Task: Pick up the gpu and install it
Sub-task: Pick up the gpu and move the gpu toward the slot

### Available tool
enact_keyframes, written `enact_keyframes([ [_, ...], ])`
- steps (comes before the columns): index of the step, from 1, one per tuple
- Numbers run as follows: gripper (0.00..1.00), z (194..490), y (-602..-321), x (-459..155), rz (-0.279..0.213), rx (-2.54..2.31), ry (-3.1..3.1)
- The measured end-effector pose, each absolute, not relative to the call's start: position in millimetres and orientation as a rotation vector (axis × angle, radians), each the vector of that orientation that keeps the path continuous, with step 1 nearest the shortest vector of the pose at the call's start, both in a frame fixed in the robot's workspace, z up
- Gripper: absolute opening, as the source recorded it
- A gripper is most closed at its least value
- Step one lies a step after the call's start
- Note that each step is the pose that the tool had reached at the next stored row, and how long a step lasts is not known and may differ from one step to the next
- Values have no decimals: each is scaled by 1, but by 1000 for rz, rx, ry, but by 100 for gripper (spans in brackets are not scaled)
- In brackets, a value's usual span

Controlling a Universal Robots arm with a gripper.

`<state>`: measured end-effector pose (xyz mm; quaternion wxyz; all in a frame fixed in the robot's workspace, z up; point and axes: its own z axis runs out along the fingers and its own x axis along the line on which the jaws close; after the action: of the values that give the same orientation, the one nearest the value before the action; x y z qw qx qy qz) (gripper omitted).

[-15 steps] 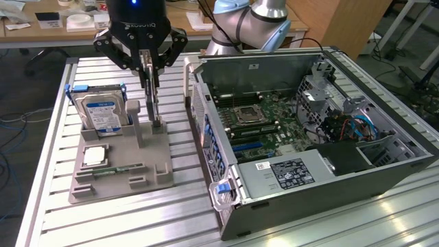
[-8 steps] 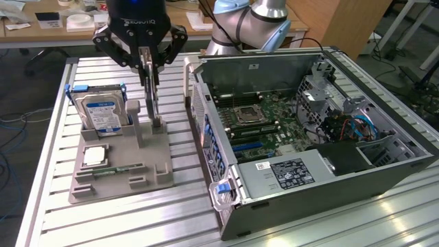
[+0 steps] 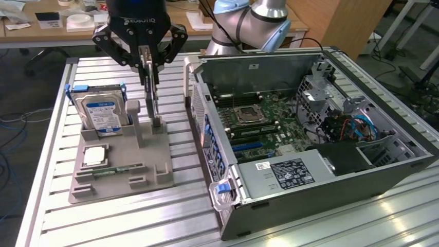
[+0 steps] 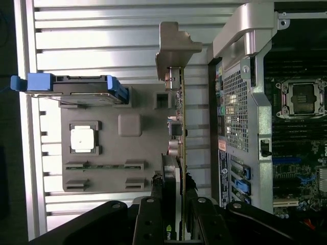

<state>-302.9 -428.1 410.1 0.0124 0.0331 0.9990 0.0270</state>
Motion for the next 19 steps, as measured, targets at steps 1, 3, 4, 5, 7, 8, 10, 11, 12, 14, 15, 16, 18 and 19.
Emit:
enact_keyframes([
  [1,27,410,-428,-303,84,103,3114],
  [3,27,410,-428,-301,84,103,3114],
  [4,27,410,-428,-300,84,103,3114],
  [5,27,410,-428,-299,84,103,3114],
  [7,27,410,-428,-297,84,103,3114],
  [8,27,410,-428,-296,84,103,3114],
  [10,27,410,-428,-293,84,103,3114],
  [11,27,410,-428,-291,84,103,3114],
  [12,27,410,-428,-289,84,103,3114],
  [14,27,410,-428,-286,84,103,3114],
  [15,27,410,-428,-284,84,103,3114],
  [16,27,410,-428,-283,84,103,3114],
  [18,27,410,-428,-279,84,103,3114],
  [19,27,410,-428,-277,84,103,3114],
])
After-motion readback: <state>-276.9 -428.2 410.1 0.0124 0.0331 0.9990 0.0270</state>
